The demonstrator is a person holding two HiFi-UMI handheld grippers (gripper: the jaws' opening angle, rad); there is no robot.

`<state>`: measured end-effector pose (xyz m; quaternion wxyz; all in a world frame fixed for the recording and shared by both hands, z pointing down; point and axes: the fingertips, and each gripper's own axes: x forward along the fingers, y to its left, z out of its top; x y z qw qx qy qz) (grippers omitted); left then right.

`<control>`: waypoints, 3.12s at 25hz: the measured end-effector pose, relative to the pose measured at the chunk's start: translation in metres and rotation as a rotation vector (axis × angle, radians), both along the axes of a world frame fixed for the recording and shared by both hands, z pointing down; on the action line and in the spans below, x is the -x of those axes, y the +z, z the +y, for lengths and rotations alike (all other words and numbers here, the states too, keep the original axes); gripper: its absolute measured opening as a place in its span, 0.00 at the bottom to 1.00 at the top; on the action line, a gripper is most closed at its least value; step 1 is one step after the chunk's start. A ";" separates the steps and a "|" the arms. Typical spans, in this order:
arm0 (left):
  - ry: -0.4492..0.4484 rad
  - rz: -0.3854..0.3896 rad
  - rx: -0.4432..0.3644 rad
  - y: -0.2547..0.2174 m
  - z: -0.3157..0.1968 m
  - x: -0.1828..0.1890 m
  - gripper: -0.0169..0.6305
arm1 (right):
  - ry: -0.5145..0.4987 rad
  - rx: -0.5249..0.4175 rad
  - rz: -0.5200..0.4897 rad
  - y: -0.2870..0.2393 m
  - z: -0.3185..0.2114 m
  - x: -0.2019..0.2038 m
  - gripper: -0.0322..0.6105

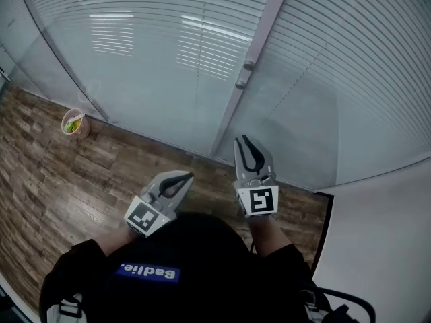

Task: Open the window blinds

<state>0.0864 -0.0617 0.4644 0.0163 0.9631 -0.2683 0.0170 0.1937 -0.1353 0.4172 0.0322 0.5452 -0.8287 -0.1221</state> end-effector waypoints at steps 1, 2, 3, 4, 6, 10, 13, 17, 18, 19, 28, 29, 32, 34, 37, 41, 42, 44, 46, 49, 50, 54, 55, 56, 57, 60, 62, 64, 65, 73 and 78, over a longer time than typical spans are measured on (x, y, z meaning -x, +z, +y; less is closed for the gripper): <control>0.006 0.002 -0.002 0.001 -0.002 0.000 0.03 | 0.009 0.001 0.011 0.000 -0.003 -0.002 0.13; 0.009 0.006 -0.004 0.001 -0.004 0.002 0.03 | 0.016 0.004 0.024 0.000 -0.006 -0.003 0.13; 0.011 0.010 -0.006 0.001 -0.008 0.005 0.03 | 0.024 0.010 0.039 0.002 -0.010 -0.003 0.14; 0.012 0.016 -0.008 0.000 -0.011 0.008 0.03 | 0.032 0.018 0.059 0.004 -0.014 -0.004 0.14; 0.017 0.023 -0.011 -0.002 -0.019 0.014 0.03 | 0.047 0.024 0.096 0.002 -0.023 -0.003 0.14; 0.036 0.035 -0.012 -0.013 -0.029 0.023 0.03 | 0.068 0.025 0.166 -0.013 -0.040 0.002 0.17; 0.041 0.044 -0.002 -0.010 -0.038 0.026 0.03 | 0.099 0.053 0.233 -0.007 -0.057 -0.005 0.20; 0.043 0.051 0.024 -0.003 -0.050 0.034 0.03 | 0.149 0.077 0.285 -0.002 -0.078 -0.016 0.21; 0.042 0.054 0.025 -0.004 -0.051 0.037 0.03 | 0.156 0.075 0.303 -0.004 -0.082 -0.017 0.21; 0.039 0.058 0.027 -0.006 -0.052 0.039 0.03 | 0.162 0.073 0.322 -0.007 -0.086 -0.018 0.21; 0.018 0.066 0.036 -0.004 -0.063 0.050 0.03 | 0.211 0.077 0.455 -0.011 -0.121 -0.031 0.21; 0.016 0.067 0.034 -0.008 -0.064 0.052 0.03 | 0.220 0.076 0.475 -0.016 -0.126 -0.032 0.21; 0.012 0.062 0.039 -0.012 -0.066 0.056 0.03 | 0.254 0.065 0.537 -0.028 -0.138 -0.039 0.22; 0.006 0.062 0.036 -0.014 -0.069 0.056 0.03 | 0.278 0.044 0.599 -0.034 -0.148 -0.043 0.22; -0.007 0.068 0.032 -0.013 -0.069 0.060 0.03 | 0.307 0.022 0.695 -0.037 -0.156 -0.043 0.22; -0.020 0.073 0.032 -0.013 -0.066 0.071 0.03 | 0.344 0.009 0.883 -0.035 -0.163 -0.041 0.22; -0.024 0.076 0.033 -0.013 -0.066 0.074 0.03 | 0.350 0.006 0.933 -0.033 -0.166 -0.041 0.22; -0.030 0.077 0.041 -0.010 -0.066 0.078 0.03 | 0.356 0.000 1.015 -0.031 -0.172 -0.041 0.22; -0.036 0.078 0.046 -0.006 -0.067 0.079 0.03 | 0.360 -0.011 1.073 -0.028 -0.176 -0.044 0.22; -0.036 0.069 0.053 0.001 -0.069 0.077 0.03 | 0.373 -0.016 1.122 -0.025 -0.184 -0.054 0.22; -0.035 0.066 0.056 0.002 -0.070 0.078 0.03 | 0.377 -0.014 1.133 -0.025 -0.187 -0.056 0.22; -0.034 0.068 0.060 0.005 -0.070 0.082 0.03 | 0.383 -0.015 1.197 -0.022 -0.193 -0.059 0.22; -0.035 0.067 0.061 0.006 -0.068 0.083 0.03 | 0.383 -0.017 1.215 -0.020 -0.192 -0.060 0.22; -0.036 0.066 0.063 0.008 -0.067 0.083 0.03 | 0.383 -0.019 1.231 -0.018 -0.192 -0.061 0.22; -0.037 0.066 0.063 0.008 -0.066 0.083 0.03 | 0.383 -0.021 1.245 -0.016 -0.192 -0.062 0.22; -0.037 0.058 0.063 0.011 -0.066 0.084 0.03 | 0.384 -0.029 1.275 -0.014 -0.195 -0.064 0.22; -0.037 0.048 0.069 0.015 -0.066 0.085 0.03 | 0.383 -0.031 1.300 -0.011 -0.196 -0.064 0.22; -0.040 0.045 0.074 0.016 -0.066 0.087 0.03 | 0.383 -0.033 1.331 -0.011 -0.197 -0.065 0.22; -0.043 0.045 0.076 0.015 -0.066 0.088 0.03 | 0.383 -0.034 1.341 -0.011 -0.198 -0.065 0.22; -0.048 0.044 0.084 0.017 -0.070 0.093 0.03 | 0.401 -0.039 1.363 -0.012 -0.205 -0.065 0.22; -0.053 0.047 0.085 0.017 -0.070 0.092 0.03 | 0.425 -0.034 1.262 -0.013 -0.203 -0.065 0.22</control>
